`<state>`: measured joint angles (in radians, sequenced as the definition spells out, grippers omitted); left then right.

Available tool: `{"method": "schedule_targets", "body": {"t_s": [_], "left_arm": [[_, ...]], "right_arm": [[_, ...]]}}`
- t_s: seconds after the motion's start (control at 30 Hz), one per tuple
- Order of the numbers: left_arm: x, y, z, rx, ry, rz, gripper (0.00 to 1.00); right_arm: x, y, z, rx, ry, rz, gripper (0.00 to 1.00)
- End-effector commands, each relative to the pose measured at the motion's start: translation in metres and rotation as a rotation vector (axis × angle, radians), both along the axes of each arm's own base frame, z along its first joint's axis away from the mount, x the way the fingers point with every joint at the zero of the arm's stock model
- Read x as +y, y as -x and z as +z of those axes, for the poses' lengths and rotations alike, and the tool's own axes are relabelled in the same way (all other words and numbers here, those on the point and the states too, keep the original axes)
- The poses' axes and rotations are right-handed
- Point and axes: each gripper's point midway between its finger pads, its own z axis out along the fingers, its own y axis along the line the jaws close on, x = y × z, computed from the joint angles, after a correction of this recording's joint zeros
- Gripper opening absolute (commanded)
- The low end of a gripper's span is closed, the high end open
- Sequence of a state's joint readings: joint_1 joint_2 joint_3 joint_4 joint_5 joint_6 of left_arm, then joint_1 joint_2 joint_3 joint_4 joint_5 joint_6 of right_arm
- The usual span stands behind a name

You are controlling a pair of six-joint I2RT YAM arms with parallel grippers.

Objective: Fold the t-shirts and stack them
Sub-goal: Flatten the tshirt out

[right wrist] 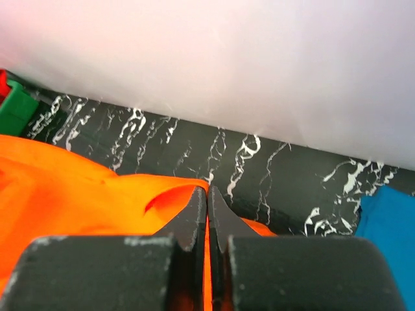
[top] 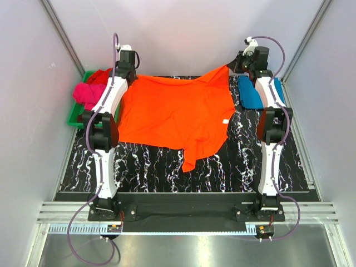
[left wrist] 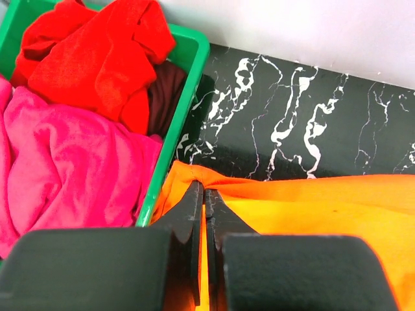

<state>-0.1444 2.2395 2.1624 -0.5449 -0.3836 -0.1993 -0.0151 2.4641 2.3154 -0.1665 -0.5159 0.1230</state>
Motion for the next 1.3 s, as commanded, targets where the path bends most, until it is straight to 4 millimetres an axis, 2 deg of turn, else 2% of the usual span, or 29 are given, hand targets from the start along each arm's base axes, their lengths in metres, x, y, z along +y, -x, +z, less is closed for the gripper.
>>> {"method": "schedule_targets", "body": {"t_s": [0.0,0.07,0.13,0.17,0.23,0.27,0.3,0.33,0.37,0.4,0.43,0.47,0.5,0.53,0.57,0.6,0.63,0.67,0.73,0.77,0.8,0.83,0.9,1.03,1.13,1.17,1.2,1.23,1.27], "left_arm": [[-0.005,-0.011,0.039,-0.121,0.019,-0.049,0.00],[-0.005,-0.008,0.040,-0.120,0.019,-0.054,0.00],[-0.002,-0.005,0.039,-0.117,0.018,-0.050,0.00],[-0.001,-0.003,0.044,-0.125,0.021,-0.048,0.00],[-0.002,-0.002,0.045,-0.119,0.031,-0.062,0.00],[-0.001,0.001,0.049,-0.113,0.030,-0.061,0.00],[0.000,0.004,0.053,-0.110,0.031,-0.055,0.00],[0.002,0.008,0.059,-0.111,0.036,-0.031,0.00],[0.005,0.014,0.069,-0.108,0.038,-0.015,0.00],[0.007,0.024,0.098,-0.156,0.048,-0.001,0.00],[0.007,0.031,0.111,-0.182,0.067,0.019,0.00],[0.007,0.038,0.133,-0.230,0.080,0.020,0.00],[0.006,0.054,0.166,-0.293,0.094,0.014,0.00],[0.005,0.064,0.186,-0.334,0.099,0.009,0.00],[0.004,0.073,0.205,-0.373,0.106,0.004,0.00],[0.001,0.082,0.221,-0.404,0.115,-0.003,0.00],[-0.001,0.101,0.251,-0.460,0.144,-0.014,0.00],[-0.005,0.111,0.261,-0.471,0.155,-0.028,0.00],[-0.018,0.140,0.290,-0.520,0.172,-0.054,0.00],[-0.024,0.152,0.293,-0.515,0.178,-0.069,0.00],[-0.039,0.162,0.298,-0.517,0.193,-0.104,0.00],[-0.042,0.178,0.307,-0.535,0.204,-0.114,0.00],[-0.056,0.195,0.307,-0.521,0.215,-0.137,0.00],[-0.067,0.223,0.316,-0.540,0.290,-0.160,0.00],[-0.078,0.240,0.329,-0.533,0.353,-0.216,0.00],[-0.080,0.247,0.326,-0.503,0.356,-0.224,0.00],[-0.086,0.256,0.333,-0.510,0.372,-0.253,0.00],[-0.092,0.262,0.333,-0.498,0.386,-0.284,0.00],[-0.095,0.268,0.328,-0.479,0.394,-0.299,0.00]], "right_arm": [[0.003,-0.006,0.014,-0.037,-0.034,-0.005,0.00],[0.006,-0.002,0.018,-0.035,-0.035,0.003,0.00],[0.004,0.003,0.013,-0.004,-0.034,-0.007,0.00],[0.001,0.005,0.017,0.000,-0.026,-0.028,0.00],[-0.005,0.012,0.010,0.049,-0.012,-0.058,0.00],[-0.011,0.015,0.021,0.043,0.001,-0.091,0.00],[-0.016,0.021,0.014,0.078,0.015,-0.112,0.00],[-0.020,0.026,0.020,0.078,0.023,-0.129,0.00],[-0.032,0.031,0.043,0.054,0.038,-0.176,0.00],[-0.038,0.039,0.050,0.077,0.040,-0.203,0.00],[-0.044,0.045,0.066,0.061,0.043,-0.229,0.00],[-0.057,0.055,0.102,0.010,0.052,-0.283,0.00],[-0.062,0.064,0.122,-0.012,0.061,-0.310,0.00],[-0.067,0.072,0.143,-0.046,0.071,-0.332,0.00],[-0.075,0.089,0.182,-0.112,0.096,-0.370,0.00],[-0.078,0.098,0.206,-0.159,0.107,-0.386,0.00],[-0.080,0.108,0.224,-0.191,0.121,-0.399,0.00],[-0.087,0.127,0.255,-0.249,0.143,-0.432,0.00],[-0.096,0.146,0.280,-0.298,0.151,-0.475,0.00],[-0.100,0.165,0.302,-0.332,0.141,-0.496,0.00],[-0.106,0.176,0.316,-0.355,0.135,-0.515,0.00],[-0.110,0.185,0.325,-0.367,0.127,-0.531,0.00],[-0.120,0.214,0.354,-0.419,0.117,-0.568,0.00],[-0.133,0.258,0.386,-0.464,0.139,-0.619,0.00],[-0.131,0.304,0.412,-0.521,0.147,-0.635,0.00],[-0.136,0.315,0.414,-0.519,0.165,-0.669,0.00],[-0.140,0.325,0.413,-0.518,0.184,-0.693,0.00],[-0.149,0.351,0.423,-0.546,0.188,-0.765,0.00],[-0.156,0.363,0.423,-0.553,0.263,-0.797,0.00]]}}
